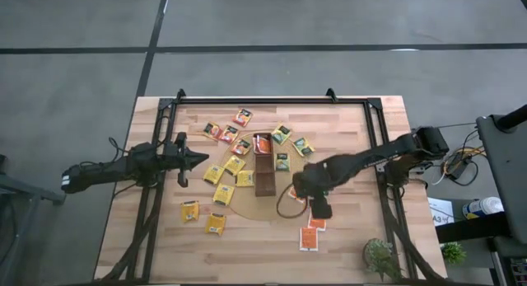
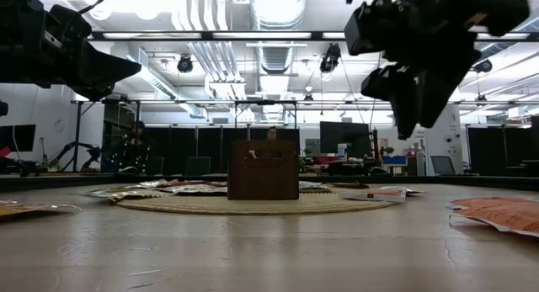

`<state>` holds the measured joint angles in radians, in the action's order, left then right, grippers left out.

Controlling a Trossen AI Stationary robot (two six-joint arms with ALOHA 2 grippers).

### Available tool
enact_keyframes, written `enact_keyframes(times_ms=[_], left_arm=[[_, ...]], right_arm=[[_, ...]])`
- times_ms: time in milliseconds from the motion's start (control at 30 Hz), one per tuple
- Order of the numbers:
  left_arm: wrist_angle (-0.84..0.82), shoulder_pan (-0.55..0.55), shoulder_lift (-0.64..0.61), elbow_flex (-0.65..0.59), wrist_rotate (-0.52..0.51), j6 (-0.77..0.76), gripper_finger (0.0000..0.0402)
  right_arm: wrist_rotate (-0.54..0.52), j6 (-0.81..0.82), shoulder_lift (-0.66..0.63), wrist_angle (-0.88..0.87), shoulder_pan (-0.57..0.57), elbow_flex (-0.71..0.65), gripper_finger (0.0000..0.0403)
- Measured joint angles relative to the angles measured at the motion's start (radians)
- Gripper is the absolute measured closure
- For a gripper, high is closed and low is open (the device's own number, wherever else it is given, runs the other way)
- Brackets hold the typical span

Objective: Pick & Place Tea
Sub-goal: Put the bottom white tea bag into the top section of the wooden organizer

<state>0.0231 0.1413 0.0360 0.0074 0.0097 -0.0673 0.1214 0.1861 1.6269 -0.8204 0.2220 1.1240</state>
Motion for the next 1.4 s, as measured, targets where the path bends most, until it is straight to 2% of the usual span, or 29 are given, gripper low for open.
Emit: enact_keyframes(times_ms=[500, 733, 933, 1400], left_arm=[[0.0, 0.0, 0.0, 0.0, 0.0, 0.0, 0.0402], [0.0, 0.0, 0.0, 0.0, 0.0, 0.0, 0.0402], [0.0, 0.0, 0.001, 0.0, 0.0, 0.0, 0.0402], [0.0, 0.0, 0.001, 0.0, 0.0, 0.0, 0.0402]], right_arm=[[-0.04, 0.31, 0.092, 0.026, 0.247, 0.097, 0.0229], [-0.042, 0.27, 0.137, 0.055, 0.34, 0.112, 0.0229], [-0.045, 0.266, 0.209, 0.055, 0.373, 0.138, 0.0229], [-0.038, 0.256, 0.381, 0.015, 0.419, 0.317, 0.0229]])
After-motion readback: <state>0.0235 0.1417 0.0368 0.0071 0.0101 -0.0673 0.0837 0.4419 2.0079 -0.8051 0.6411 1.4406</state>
